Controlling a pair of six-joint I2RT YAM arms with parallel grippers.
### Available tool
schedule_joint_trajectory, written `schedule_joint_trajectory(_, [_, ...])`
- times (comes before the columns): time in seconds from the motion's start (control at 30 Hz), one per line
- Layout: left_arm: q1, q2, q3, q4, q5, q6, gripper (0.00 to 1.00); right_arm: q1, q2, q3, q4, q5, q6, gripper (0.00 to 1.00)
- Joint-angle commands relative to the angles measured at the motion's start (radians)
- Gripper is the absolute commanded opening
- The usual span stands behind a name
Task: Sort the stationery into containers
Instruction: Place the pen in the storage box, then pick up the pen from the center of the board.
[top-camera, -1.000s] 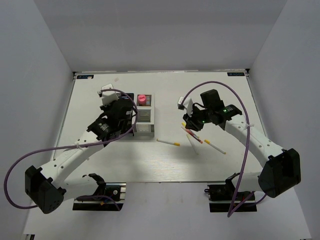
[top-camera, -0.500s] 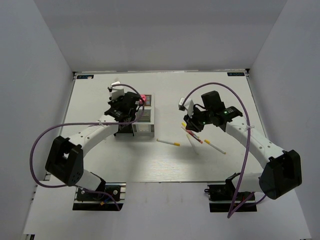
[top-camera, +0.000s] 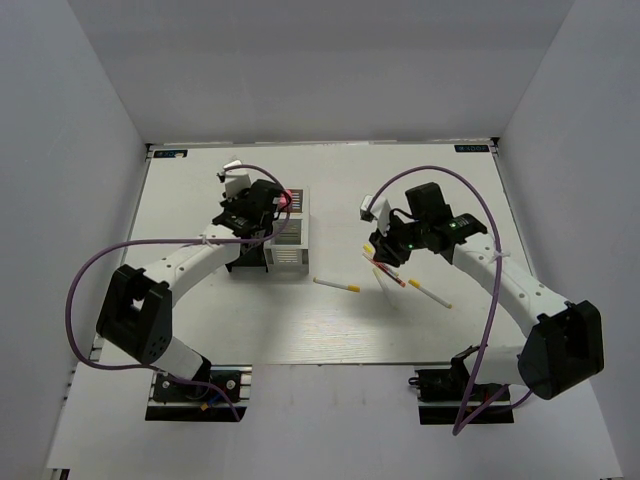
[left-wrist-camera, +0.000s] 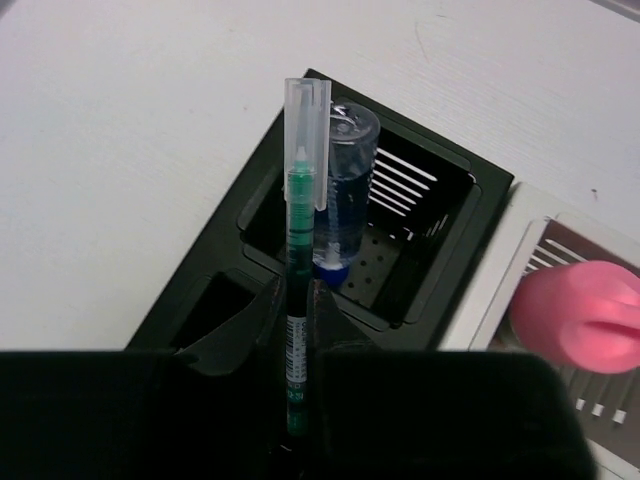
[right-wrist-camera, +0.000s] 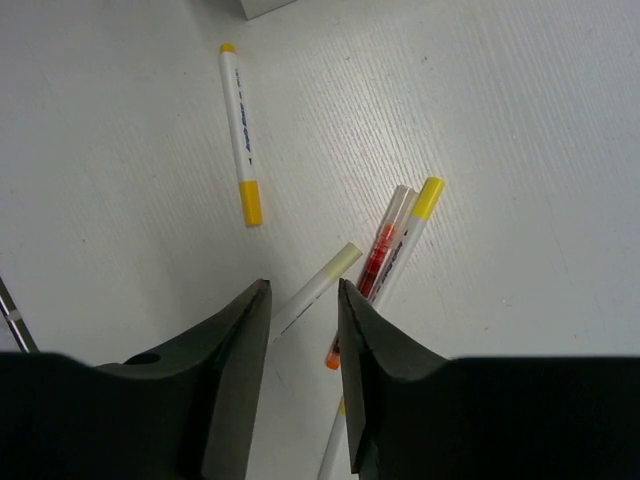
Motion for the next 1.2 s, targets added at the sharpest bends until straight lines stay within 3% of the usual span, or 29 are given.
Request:
schedule_joint_trajectory(0.0, [-0.016, -0.039, -0.026, -0.017, 0.042, -0.064, 0.25, -0.006, 0.007, 0.02, 0.017, -0.024, -0.007, 0.43])
schedule_joint_trajectory(0.17, [-0.016, -0.087, -0.026, -0.048, 0.066, -0.075, 0.51, -0.008, 0.046, 0.045, -0.017, -0.053, -0.008, 0.48])
schedule_joint_trajectory(0.27, [-0.016, -0.122, -0.035, -0.066, 0.066, -0.086, 0.6, -0.005, 0.063, 0.048, -0.029, -0.06, 0.009, 0.48])
schedule_joint_trajectory(0.37, [-0.016, -0.145, -0.035, -0.075, 0.066, -0.086, 0.64, -0.007, 0.084, 0.048, -0.054, -0.061, 0.025, 0.49])
schedule_joint_trajectory(0.67, [-0.016, -0.237, -0.011, -0.104, 0.091, -0.086, 0.63, -0.005, 0.07, 0.026, -0.054, -0.04, 0.042, 0.49])
schedule_joint_trajectory(0.8, [-0.016, -0.318, 0.051, -0.156, 0.181, 0.02, 0.62, -0.005, 0.069, 0.037, -0.077, -0.003, 0.066, 0.46])
schedule_joint_trajectory(0.9, [-0.016, -0.401, 0.072, -0.216, 0.296, 0.099, 0.7, -0.005, 0.092, 0.054, -0.141, 0.049, 0.107, 0.4])
schedule_joint_trajectory(1.03, [-0.016, -0.545, -0.006, -0.328, 0.423, 0.115, 1.0, -0.007, 0.133, 0.023, -0.192, 0.097, 0.175, 0.39])
schedule_joint_trajectory(1.17, [-0.016, -0.727, -0.122, -0.413, 0.48, 0.077, 1.0, -0.005, 0.15, 0.013, -0.141, 0.128, 0.203, 0.41])
